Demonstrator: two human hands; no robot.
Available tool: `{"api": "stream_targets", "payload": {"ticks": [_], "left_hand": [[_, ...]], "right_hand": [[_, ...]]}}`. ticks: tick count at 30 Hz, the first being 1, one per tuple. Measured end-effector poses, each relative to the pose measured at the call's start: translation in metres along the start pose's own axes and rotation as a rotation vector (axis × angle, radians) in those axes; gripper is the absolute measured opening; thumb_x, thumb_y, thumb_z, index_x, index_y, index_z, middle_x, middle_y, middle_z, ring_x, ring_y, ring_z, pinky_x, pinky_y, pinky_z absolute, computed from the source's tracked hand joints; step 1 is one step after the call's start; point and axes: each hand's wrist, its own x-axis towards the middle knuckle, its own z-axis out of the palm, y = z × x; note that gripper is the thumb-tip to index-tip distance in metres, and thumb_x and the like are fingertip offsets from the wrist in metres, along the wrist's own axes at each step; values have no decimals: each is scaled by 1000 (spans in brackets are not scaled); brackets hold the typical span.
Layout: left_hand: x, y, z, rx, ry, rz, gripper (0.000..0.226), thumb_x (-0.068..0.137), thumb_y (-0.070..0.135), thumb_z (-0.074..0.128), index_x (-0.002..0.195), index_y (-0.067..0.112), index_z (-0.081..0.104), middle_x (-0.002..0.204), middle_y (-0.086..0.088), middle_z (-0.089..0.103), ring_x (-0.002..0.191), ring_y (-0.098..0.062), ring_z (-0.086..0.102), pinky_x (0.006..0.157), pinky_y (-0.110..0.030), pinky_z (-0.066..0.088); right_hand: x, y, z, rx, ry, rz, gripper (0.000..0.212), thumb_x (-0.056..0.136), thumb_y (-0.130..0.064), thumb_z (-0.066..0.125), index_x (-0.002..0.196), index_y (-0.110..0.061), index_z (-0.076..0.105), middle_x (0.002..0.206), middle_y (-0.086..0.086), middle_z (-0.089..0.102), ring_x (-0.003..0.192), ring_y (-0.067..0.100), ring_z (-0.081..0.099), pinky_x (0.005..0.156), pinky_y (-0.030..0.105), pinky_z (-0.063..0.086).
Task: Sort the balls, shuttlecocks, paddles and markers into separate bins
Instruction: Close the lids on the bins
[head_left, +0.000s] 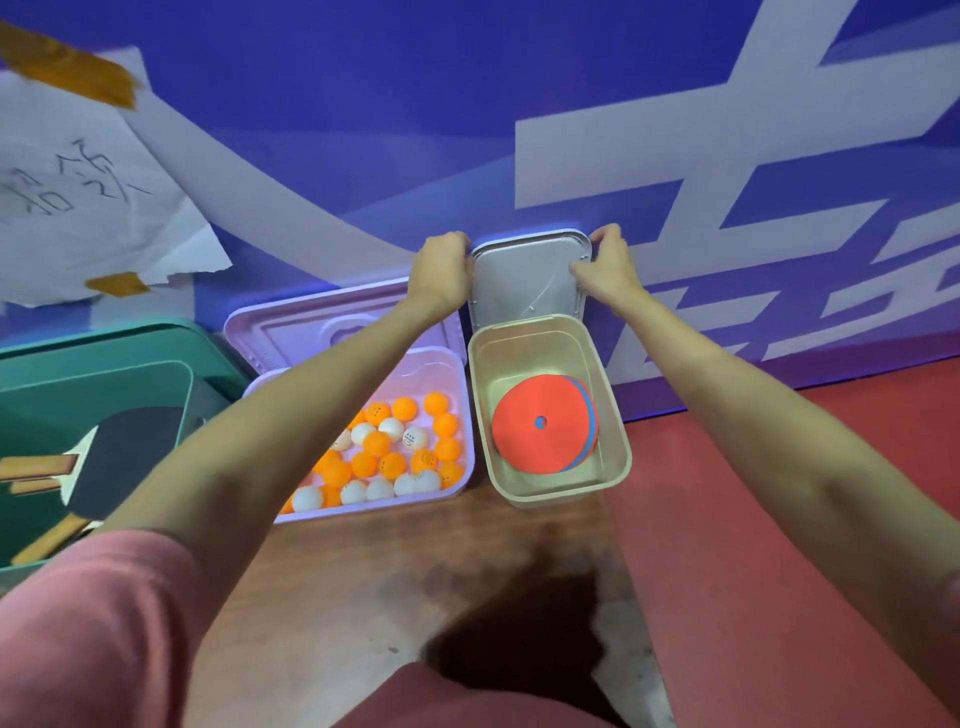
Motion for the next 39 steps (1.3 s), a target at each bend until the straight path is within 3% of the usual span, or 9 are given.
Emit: {"api": "stream_targets", "payload": {"ticks": [3, 8, 19, 23, 26, 29, 31, 33, 39], "left_hand": [[-2, 2, 1, 74, -10, 58, 19, 82, -4, 44, 90, -3, 61, 90, -25, 62, 86, -43, 55, 62, -37, 33], [-20, 3, -3, 111, -21, 155, 30, 78, -11, 41, 92, -1, 66, 92, -22, 56, 85, -39, 53, 61, -34, 27], [-99, 5, -20, -117, 268, 254, 25, 81, -1, 46, 100, 4, 61, 95, -14, 66, 85, -37, 59, 68, -46, 47], [-144, 13, -9, -498, 277, 46, 19, 84, 11, 50, 91, 8, 68, 85, -7, 71, 80, -25, 68, 74, -40, 53], [-173, 20, 9, -793, 210, -279, 12, 79, 14, 61, 78, 15, 74, 75, -3, 73, 77, -19, 71, 80, -40, 56], [-192, 24, 23, -1018, 184, -493, 15, 76, 9, 66, 64, 17, 71, 56, -1, 67, 62, -19, 65, 76, -39, 56], [-197, 24, 29, -1122, 134, -615, 1, 79, 3, 70, 80, 4, 69, 55, -4, 62, 50, -14, 59, 65, -31, 55], [-198, 22, 33, -1190, 48, -705, 22, 80, 3, 73, 95, -9, 63, 64, -10, 60, 43, -8, 57, 52, -21, 53], [-203, 19, 43, -1073, -70, -704, 11, 84, 1, 67, 77, 0, 59, 62, -10, 58, 45, -13, 54, 43, -16, 49]], "right_hand": [[3, 3, 0, 85, 10, -5, 30, 76, -10, 58, 101, -11, 41, 92, 4, 49, 95, 29, 56, 78, 40, 47], [-7, 8, -4, 61, 101, -143, 19, 84, -13, 57, 101, -5, 58, 95, 2, 58, 86, 15, 51, 77, 30, 43], [-92, 15, -42, 323, 116, -251, 8, 82, -9, 62, 87, -14, 57, 81, -2, 60, 63, 5, 56, 64, 19, 44], [-136, 37, -47, 553, 51, -203, 13, 80, 6, 58, 89, -2, 63, 84, 5, 64, 71, 1, 63, 72, 15, 50], [-157, 59, -42, 700, 59, -117, 20, 73, -4, 48, 78, -3, 67, 81, 7, 66, 78, 13, 65, 76, 24, 55], [-169, 75, -31, 610, 135, -91, 9, 79, -7, 63, 72, -3, 69, 73, 3, 66, 71, 6, 62, 74, 24, 51], [-173, 82, -24, 530, 153, -96, 7, 78, -3, 69, 71, -6, 68, 78, 6, 65, 70, 4, 61, 74, 21, 48], [-176, 87, -19, 486, 149, -85, 9, 77, -3, 69, 73, -11, 67, 84, 4, 66, 72, 8, 61, 74, 22, 48], [-181, 101, -9, 228, 120, -80, 29, 82, -5, 60, 109, -13, 63, 116, 3, 53, 71, 15, 53, 66, 16, 42]]}}
